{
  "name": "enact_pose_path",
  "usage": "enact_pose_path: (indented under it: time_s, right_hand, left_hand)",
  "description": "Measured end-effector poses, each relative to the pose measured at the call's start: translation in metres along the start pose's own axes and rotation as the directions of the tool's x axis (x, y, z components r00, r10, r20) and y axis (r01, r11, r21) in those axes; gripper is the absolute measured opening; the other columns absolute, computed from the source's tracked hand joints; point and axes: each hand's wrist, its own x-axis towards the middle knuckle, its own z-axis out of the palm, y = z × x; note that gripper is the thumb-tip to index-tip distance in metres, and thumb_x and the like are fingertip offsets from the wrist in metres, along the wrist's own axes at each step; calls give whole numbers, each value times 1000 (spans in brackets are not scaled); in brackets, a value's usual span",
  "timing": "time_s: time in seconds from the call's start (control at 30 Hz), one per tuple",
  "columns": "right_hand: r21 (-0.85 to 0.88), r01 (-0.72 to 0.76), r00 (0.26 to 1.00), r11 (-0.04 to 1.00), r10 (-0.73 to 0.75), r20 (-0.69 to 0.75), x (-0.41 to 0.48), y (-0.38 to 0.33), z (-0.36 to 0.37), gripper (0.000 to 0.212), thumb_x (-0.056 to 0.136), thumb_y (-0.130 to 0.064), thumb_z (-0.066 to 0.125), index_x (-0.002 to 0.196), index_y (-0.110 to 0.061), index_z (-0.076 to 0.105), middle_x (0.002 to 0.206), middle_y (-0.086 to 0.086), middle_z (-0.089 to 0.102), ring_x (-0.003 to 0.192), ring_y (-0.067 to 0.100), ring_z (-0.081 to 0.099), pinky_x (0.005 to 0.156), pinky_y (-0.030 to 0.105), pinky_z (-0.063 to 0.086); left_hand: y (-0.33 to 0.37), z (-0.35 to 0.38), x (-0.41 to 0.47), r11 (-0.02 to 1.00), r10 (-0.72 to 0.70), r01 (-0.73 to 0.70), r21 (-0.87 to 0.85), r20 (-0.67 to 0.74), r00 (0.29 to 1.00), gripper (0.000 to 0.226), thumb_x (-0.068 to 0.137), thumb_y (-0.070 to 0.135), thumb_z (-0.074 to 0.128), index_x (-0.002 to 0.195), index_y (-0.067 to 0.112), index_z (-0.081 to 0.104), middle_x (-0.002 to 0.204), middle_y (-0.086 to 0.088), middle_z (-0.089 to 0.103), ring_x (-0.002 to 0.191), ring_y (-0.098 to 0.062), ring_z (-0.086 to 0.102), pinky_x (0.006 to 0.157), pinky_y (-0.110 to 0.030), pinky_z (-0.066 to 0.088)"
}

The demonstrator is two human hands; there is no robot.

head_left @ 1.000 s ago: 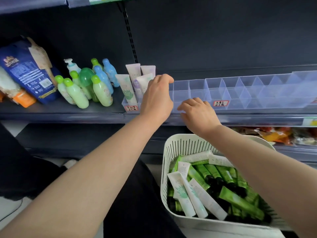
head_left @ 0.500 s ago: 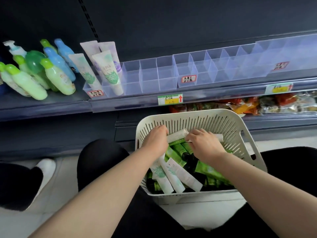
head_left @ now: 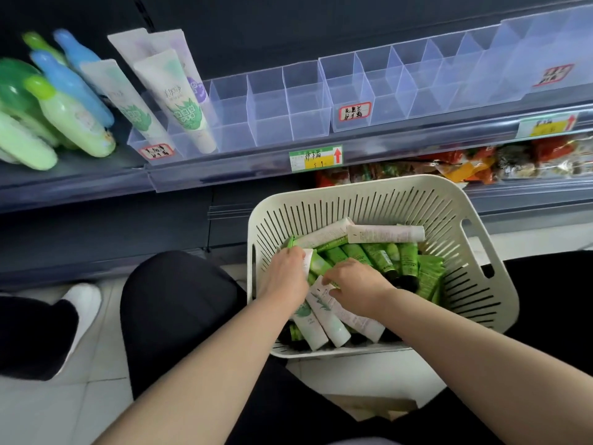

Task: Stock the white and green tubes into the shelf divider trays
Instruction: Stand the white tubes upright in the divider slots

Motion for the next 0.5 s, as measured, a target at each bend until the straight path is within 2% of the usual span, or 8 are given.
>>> enact_pose_path:
  time_s: [0.07,0.17,0.33,0.43,0.5]
  right_hand:
    - [-23,9,999,1000,-8,44,8,-8,2,50,93,-17,52,139,-30,39,134,1,48,127,24,37,102,41,37]
    - [-20,54,989,998,-50,139,17,-20,2,72,88,-5,48,148,-34,20,152,-3,27,138,25,21,112,48,22]
    - [66,57,988,996,-66,142,24,-26,-11,65,86,-4,43,143,-31,29,150,-3,29,140,23,16,112,48,18]
    - [17,75,976,997,-77,206,28,-27,-14,75,86,0,43,149,-33,17,157,-8,13,146,20,1,115,50,9]
    - [-19,92,974,996,-87,209,31,-29,-13,70,90,-7,44,150,-31,16,159,-9,8,146,20,-3,116,50,7]
  left_hand:
    - [2,1,1,1000,-7,6,-18,-29,1000,43,89,2,56,129,16,47,126,-1,52,113,-18,48,75,-27,36]
    - [0,1,3,998,-26,22,-57,-54,998,48,89,1,55,133,17,44,131,-1,49,116,-18,46,81,-28,40]
    - [-2,-4,4,986,-62,48,-162,-86,994,48,91,3,55,135,16,44,134,0,48,116,-18,48,84,-27,40]
    - [-3,-5,5,973,-89,61,-222,-115,989,52,90,-2,51,137,18,44,137,2,48,116,-16,49,83,-24,39]
    - [-3,-5,6,967,-107,74,-242,-127,986,52,90,-3,49,136,21,45,137,4,48,115,-15,50,82,-23,38]
